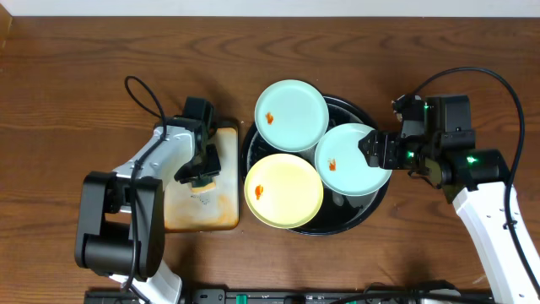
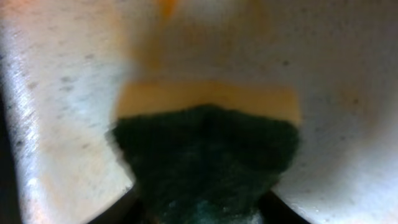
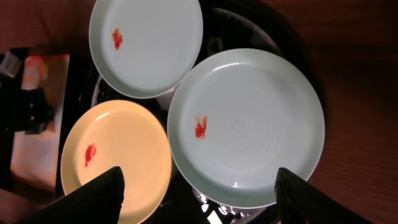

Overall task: Clean dirty plates on tray and stack at the side
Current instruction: 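Lift the sponge with the left gripper and move it over the plates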

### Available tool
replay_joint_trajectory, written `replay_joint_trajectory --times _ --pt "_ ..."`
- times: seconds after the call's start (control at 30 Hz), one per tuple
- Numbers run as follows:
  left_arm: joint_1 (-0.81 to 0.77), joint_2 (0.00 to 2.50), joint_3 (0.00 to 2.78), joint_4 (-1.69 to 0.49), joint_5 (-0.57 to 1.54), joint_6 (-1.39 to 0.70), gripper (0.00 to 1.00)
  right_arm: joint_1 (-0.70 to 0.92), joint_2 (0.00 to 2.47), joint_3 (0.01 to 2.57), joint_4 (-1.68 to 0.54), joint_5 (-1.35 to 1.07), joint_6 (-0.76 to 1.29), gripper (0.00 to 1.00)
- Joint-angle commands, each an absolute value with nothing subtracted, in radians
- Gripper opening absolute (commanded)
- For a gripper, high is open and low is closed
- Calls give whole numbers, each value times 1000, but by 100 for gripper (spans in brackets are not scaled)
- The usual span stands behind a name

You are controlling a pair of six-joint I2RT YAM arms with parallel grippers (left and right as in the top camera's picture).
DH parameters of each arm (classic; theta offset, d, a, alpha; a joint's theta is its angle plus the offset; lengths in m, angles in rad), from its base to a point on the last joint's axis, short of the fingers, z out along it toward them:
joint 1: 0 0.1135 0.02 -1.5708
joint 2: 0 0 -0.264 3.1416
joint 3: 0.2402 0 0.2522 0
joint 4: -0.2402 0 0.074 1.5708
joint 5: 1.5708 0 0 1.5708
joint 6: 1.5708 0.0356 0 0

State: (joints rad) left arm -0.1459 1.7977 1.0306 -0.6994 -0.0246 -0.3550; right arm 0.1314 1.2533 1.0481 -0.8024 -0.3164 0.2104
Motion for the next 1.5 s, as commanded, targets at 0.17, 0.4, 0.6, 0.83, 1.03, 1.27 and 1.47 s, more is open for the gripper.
replay_joint_trajectory --times 0.17,0.4,0.6,0.83,1.03,1.27,1.47 --pt "-141 1798 1047 -728 -35 -353 7 127 1257 1066 -800 -310 231 76" --pt "-141 1707 1107 -789 -4 -308 7 127 1258 1066 -794 -286 231 80" --pt "-142 1621 1110 -788 17 -278 8 127 1311 1066 -784 -245 232 73" --pt "-143 1601 1110 -789 18 -255 7 127 1385 1066 -714 -341 210 67" --pt "-143 1601 1112 -791 74 -250 7 125 1414 1066 -765 -153 311 60" --pt "-180 1601 1155 -780 148 -233 8 123 1519 1066 -769 -83 348 54" --pt "-311 1601 1260 -778 202 -267 7 123 1587 1066 -727 -83 348 52"
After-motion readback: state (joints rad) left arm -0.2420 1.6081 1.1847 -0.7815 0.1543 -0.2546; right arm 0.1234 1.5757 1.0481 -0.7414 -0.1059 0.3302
